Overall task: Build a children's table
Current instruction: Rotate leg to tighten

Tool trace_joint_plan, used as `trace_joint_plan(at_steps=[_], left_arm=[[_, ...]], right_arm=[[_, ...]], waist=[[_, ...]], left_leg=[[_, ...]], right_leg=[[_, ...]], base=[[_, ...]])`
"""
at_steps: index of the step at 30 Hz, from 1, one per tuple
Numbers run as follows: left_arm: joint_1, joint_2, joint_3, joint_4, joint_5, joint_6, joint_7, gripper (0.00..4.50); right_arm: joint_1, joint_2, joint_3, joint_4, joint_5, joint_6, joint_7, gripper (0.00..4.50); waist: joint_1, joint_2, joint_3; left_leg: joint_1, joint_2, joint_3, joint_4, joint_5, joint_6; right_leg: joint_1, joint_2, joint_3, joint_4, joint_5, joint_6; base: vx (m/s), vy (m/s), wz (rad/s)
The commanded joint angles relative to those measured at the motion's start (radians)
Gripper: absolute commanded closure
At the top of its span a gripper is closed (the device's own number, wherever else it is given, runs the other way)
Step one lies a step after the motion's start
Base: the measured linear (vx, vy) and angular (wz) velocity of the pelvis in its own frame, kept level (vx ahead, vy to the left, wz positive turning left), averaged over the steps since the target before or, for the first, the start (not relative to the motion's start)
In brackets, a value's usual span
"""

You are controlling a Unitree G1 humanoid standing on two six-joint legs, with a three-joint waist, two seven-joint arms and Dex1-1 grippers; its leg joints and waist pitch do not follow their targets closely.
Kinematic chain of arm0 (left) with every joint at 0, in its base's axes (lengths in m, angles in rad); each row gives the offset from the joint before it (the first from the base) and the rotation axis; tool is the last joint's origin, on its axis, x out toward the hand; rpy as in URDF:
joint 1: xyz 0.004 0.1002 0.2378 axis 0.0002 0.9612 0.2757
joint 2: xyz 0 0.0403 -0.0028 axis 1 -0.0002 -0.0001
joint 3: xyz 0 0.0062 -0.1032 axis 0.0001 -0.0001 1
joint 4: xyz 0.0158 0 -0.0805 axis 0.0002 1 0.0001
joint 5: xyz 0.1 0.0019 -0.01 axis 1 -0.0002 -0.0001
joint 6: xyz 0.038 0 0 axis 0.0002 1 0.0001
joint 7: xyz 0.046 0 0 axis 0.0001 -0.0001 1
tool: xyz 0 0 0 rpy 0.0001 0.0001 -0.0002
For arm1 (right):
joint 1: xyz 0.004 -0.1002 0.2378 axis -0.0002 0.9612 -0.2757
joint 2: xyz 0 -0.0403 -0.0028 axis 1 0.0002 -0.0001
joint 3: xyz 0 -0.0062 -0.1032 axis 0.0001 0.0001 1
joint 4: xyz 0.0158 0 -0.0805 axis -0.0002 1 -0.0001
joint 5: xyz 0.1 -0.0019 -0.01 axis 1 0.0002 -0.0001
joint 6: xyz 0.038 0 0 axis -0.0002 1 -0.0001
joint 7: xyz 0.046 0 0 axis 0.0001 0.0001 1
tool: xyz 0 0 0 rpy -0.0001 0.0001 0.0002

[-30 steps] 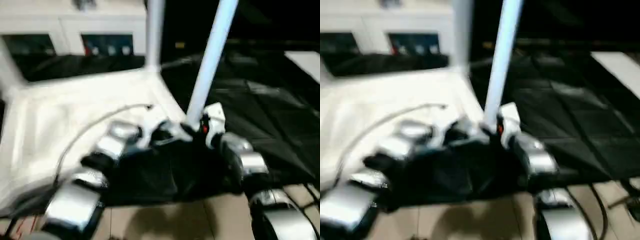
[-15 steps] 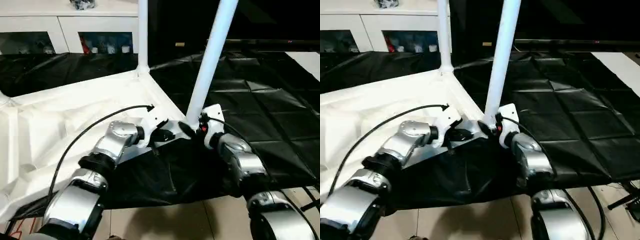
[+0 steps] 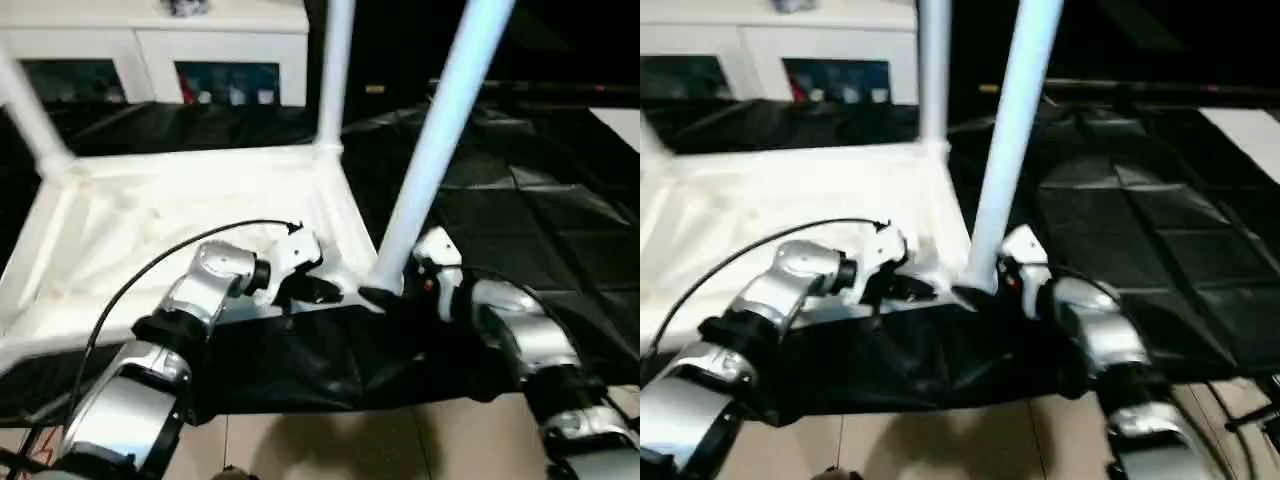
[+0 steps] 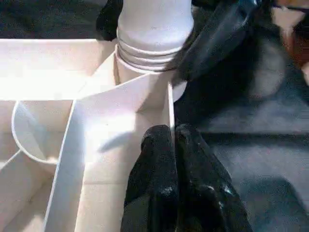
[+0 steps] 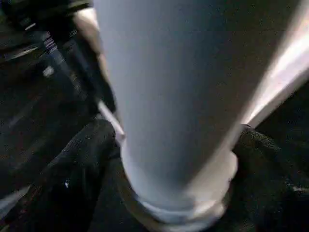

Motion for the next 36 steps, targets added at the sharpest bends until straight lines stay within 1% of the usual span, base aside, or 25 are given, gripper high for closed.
trace_joint_plan(at_steps=[1,4,5,6,7,8,9,13,14,17,19,20,21,24,25,26,27,28,29,30,31,32,34,35,36], left_arm=[[0.018,0.008,-0.036,-0.028,-0.003,-0.022,-0.104,4.5],[0.02,0.016,-0.038,-0.035,-0.007,-0.019,-0.117,4.5],[0.02,0.016,-0.038,-0.035,-0.007,-0.019,-0.117,4.5],[0.02,0.016,-0.038,-0.035,-0.007,-0.019,-0.117,4.5],[0.024,0.023,-0.041,-0.039,-0.013,-0.016,-0.125,4.5],[0.024,0.024,-0.042,-0.039,-0.014,-0.016,-0.128,4.5],[0.028,0.026,-0.043,-0.042,-0.016,-0.016,-0.131,4.5],[0.037,0.024,-0.042,-0.049,-0.018,-0.012,-0.136,4.5],[0.037,0.024,-0.042,-0.049,-0.018,-0.012,-0.136,4.5],[0.042,0.019,-0.04,-0.052,-0.016,-0.009,-0.127,4.5],[0.037,0.006,-0.032,-0.04,-0.008,-0.011,-0.081,4.5],[0.037,0.006,-0.032,-0.04,-0.008,-0.011,-0.081,4.5],[0.03,-0.007,-0.021,-0.029,-0.003,-0.004,-0.027,4.5],[0.004,-0.052,0.012,0.002,0.002,0.034,0.127,4.5],[-0.007,-0.071,0.02,0.013,0.004,0.051,0.178,4.5],[-0.009,-0.073,0.022,0.015,0.004,0.054,0.184,4.5],[-0.017,-0.088,0.026,0.022,0.006,0.065,0.219,4.5],[-0.026,-0.11,0.033,0.031,0.008,0.081,0.264,4.5],[-0.026,-0.11,0.033,0.031,0.008,0.081,0.264,4.5],[-0.033,-0.128,0.036,0.037,0.009,0.091,0.292,4.5],[-0.039,-0.15,0.04,0.042,0.009,0.103,0.327,4.5],[-0.043,-0.165,0.043,0.045,0.011,0.109,0.35,4.5],[-0.042,-0.178,0.041,0.04,0.01,0.115,0.352,4.5],[-0.041,-0.188,0.04,0.036,0.01,0.119,0.352,4.5],[-0.04,-0.192,0.039,0.033,0.01,0.122,0.349,4.5]], right_arm=[[0.013,-0.021,0.036,-0.022,-0.005,0.029,0.062,0.62],[0.014,-0.026,0.043,-0.026,-0.005,0.042,0.077,0.62],[0.014,-0.026,0.043,-0.026,-0.005,0.042,0.077,0.89],[0.014,-0.026,0.043,-0.026,-0.005,0.042,0.077,0.96],[0.015,-0.022,0.047,-0.031,-0.01,0.048,0.083,1.01],[0.015,-0.021,0.048,-0.034,-0.009,0.052,0.083,1.01],[0.015,-0.017,0.049,-0.039,-0.003,0.058,0.084,1.28],[0.019,-0.011,0.054,-0.048,0.01,0.073,0.093,1.58],[0.019,-0.011,0.054,-0.048,0.01,0.073,0.093,1.66],[0.023,-0.003,0.058,-0.044,0.011,0.072,0.092,1.71],[0.026,0.009,0.05,-0.035,0.012,0.066,0.067,1.75],[0.026,0.009,0.05,-0.035,0.012,0.066,0.067,1.75],[0.023,0.025,0.04,-0.016,0.001,0.054,0.016,1.75],[-0.001,0.086,0.001,0.067,-0.031,0.038,-0.167,1.75],[-0.016,0.114,-0.019,0.102,-0.032,0.04,-0.236,1.76],[-0.018,0.118,-0.022,0.107,-0.032,0.04,-0.246,1.76],[-0.029,0.142,-0.036,0.133,-0.032,0.036,-0.298,1.76],[-0.047,0.174,-0.055,0.166,-0.033,0.038,-0.377,1.76],[-0.047,0.174,-0.055,0.166,-0.033,0.038,-0.377,1.76],[-0.061,0.201,-0.068,0.191,-0.034,0.04,-0.439,1.76],[-0.077,0.235,-0.08,0.217,-0.033,0.045,-0.504,1.76],[-0.087,0.256,-0.087,0.234,-0.032,0.048,-0.544,1.76],[-0.09,0.279,-0.081,0.234,-0.033,0.044,-0.549,1.76],[-0.086,0.3,-0.068,0.222,-0.03,0.039,-0.517,1.41],[-0.083,0.312,-0.058,0.211,-0.028,0.036,-0.489,1.06]], waist=[[0.002,0.0,-0.056],[0.001,-0.003,-0.056],[0.002,-0.003,-0.056],[0.001,-0.003,-0.057],[0.001,-0.006,-0.057],[0.001,-0.005,-0.057],[0.002,-0.005,-0.057],[0.002,-0.009,-0.059],[0.003,-0.008,-0.059],[0.002,-0.007,-0.058],[0.001,-0.007,-0.058],[0.002,-0.007,-0.057],[0.0,-0.003,-0.058],[-0.007,-0.005,-0.054],[-0.011,-0.006,-0.049],[-0.015,-0.006,-0.049],[-0.017,-0.005,-0.049],[-0.021,-0.004,-0.05],[-0.021,-0.004,-0.05],[-0.024,-0.004,-0.05],[-0.029,-0.004,-0.05],[-0.033,-0.004,-0.052],[-0.034,-0.003,-0.052],[-0.034,-0.005,-0.051],[-0.033,-0.006,-0.053]], left_leg=[[0.032,0.005,0.005,-0.064,-0.231,0.049],[0.034,0.006,0.005,-0.064,-0.239,0.044],[0.033,0.006,0.005,-0.064,-0.239,0.044],[0.033,0.006,0.005,-0.064,-0.236,0.043],[0.032,0.005,0.005,-0.064,-0.23,0.043],[0.031,0.005,0.005,-0.064,-0.225,0.044],[0.032,0.005,0.005,-0.064,-0.221,0.045],[0.032,0.004,0.006,-0.06,-0.195,0.056],[0.032,0.005,0.006,-0.06,-0.191,0.057],[0.032,0.005,0.006,-0.06,-0.198,0.057],[0.032,0.005,0.006,-0.061,-0.207,0.053],[0.033,0.005,0.006,-0.061,-0.211,0.05],[0.034,0.005,0.006,-0.061,-0.216,0.048],[0.033,0.004,0.003,-0.068,-0.271,0.017],[0.036,0.003,0.002,-0.072,-0.312,-0.001],[0.036,0.001,-0.002,-0.075,-0.342,-0.021],[0.037,0.001,-0.004,-0.077,-0.361,-0.034],[0.035,0.001,-0.006,-0.077,-0.366,-0.041],[0.035,0.001,-0.006,-0.077,-0.366,-0.041],[0.036,0.0,-0.007,-0.079,-0.368,-0.042],[0.034,-0.001,-0.006,-0.078,-0.36,-0.043],[0.032,-0.002,-0.008,-0.079,-0.348,-0.045],[0.034,-0.001,-0.005,-0.077,-0.339,-0.036],[0.034,-0.001,-0.004,-0.076,-0.34,-0.032],[0.032,-0.002,-0.004,-0.075,-0.326,-0.019]], right_leg=[[0.029,-0.006,0.003,-0.061,-0.007,-0.265],[0.026,-0.008,0.003,-0.06,-0.024,-0.272],[0.027,-0.009,0.003,-0.061,-0.028,-0.272],[0.027,-0.009,0.004,-0.06,-0.029,-0.271],[0.028,-0.009,0.003,-0.059,-0.026,-0.27],[0.028,-0.009,0.003,-0.059,-0.024,-0.268],[0.028,-0.008,0.003,-0.059,-0.019,-0.267],[0.029,-0.008,0.003,-0.055,0.013,-0.273],[0.029,-0.008,0.003,-0.054,0.018,-0.274],[0.029,-0.009,0.003,-0.055,0.007,-0.274],[0.028,-0.009,0.004,-0.057,-0.009,-0.271],[0.027,-0.009,0.003,-0.058,-0.016,-0.27],[0.025,-0.01,0.005,-0.056,-0.017,-0.271],[0.022,-0.012,0.006,-0.067,-0.105,-0.254],[0.017,-0.014,0.007,-0.075,-0.172,-0.241],[0.016,-0.015,0.007,-0.079,-0.243,-0.221],[0.014,-0.016,0.007,-0.084,-0.287,-0.202],[0.014,-0.015,0.008,-0.084,-0.293,-0.191],[0.014,-0.015,0.008,-0.084,-0.293,-0.191],[0.012,-0.013,0.007,-0.087,-0.289,-0.184],[0.011,-0.012,0.008,-0.084,-0.269,-0.187],[0.014,-0.011,0.007,-0.083,-0.26,-0.187],[0.013,-0.009,0.007,-0.084,-0.228,-0.19],[0.012,-0.008,0.007,-0.085,-0.222,-0.191],[0.017,-0.008,0.007,-0.083,-0.193,-0.194]], base=[[0.0,0.0,0.0],[0.0,0.0,0.0],[0.0,0.0,0.0],[0.0,0.0,0.0],[0.0,0.0,0.0],[0.0,0.0,0.0],[0.0,0.0,0.0],[0.0,0.0,0.0],[0.0,0.0,0.0],[0.0,0.0,0.0],[0.0,0.0,0.0],[0.0,0.0,0.0],[0.0,0.0,0.0],[0.0,0.0,0.0],[0.0,0.0,0.0],[0.0,0.0,0.0],[0.0,0.0,0.0],[0.0,0.0,0.0],[0.0,0.0,0.0],[0.0,0.0,0.0],[0.0,0.0,0.0],[0.0,0.0,0.0],[0.0,0.0,0.0],[0.0,0.0,0.0],[0.0,0.0,0.0]])
